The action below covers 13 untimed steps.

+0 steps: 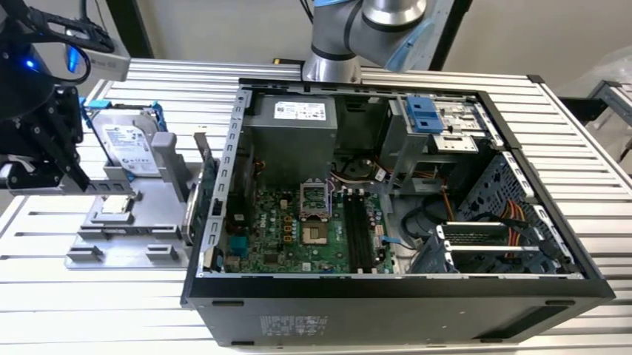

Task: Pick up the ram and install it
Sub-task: 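Pick up the ram and move it above insertion slot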

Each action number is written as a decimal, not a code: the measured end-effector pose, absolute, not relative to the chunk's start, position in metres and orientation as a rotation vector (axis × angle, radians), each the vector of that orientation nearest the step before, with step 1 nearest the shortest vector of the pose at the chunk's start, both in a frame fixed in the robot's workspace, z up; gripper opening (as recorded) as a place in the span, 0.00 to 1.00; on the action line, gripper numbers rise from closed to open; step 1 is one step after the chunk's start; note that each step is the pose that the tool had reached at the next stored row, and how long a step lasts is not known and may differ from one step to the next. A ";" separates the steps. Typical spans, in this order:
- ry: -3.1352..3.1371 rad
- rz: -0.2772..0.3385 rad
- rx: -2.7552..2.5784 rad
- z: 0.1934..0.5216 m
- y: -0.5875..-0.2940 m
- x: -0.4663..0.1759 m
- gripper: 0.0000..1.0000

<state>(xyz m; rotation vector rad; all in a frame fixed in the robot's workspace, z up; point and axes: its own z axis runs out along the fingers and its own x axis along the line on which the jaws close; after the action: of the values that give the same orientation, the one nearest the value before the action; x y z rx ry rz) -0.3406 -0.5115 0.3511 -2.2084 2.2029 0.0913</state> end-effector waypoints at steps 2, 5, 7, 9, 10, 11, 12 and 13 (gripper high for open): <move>2.203 0.091 -2.208 0.351 -0.511 -0.341 0.00; 2.203 0.091 -2.208 0.352 -0.511 -0.341 0.00; 2.203 0.091 -2.208 0.352 -0.511 -0.341 0.00; 2.203 0.091 -2.208 0.353 -0.511 -0.341 0.00; 2.203 0.091 -2.208 0.353 -0.511 -0.341 0.00; 2.203 0.091 -2.208 0.353 -0.511 -0.341 0.00; 2.203 0.091 -2.208 0.354 -0.511 -0.341 0.00; 2.203 0.091 -2.208 0.354 -0.511 -0.341 0.00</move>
<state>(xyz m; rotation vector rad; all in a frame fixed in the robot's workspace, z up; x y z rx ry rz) -0.3407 -0.5114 0.3538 -2.2084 2.2034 0.0907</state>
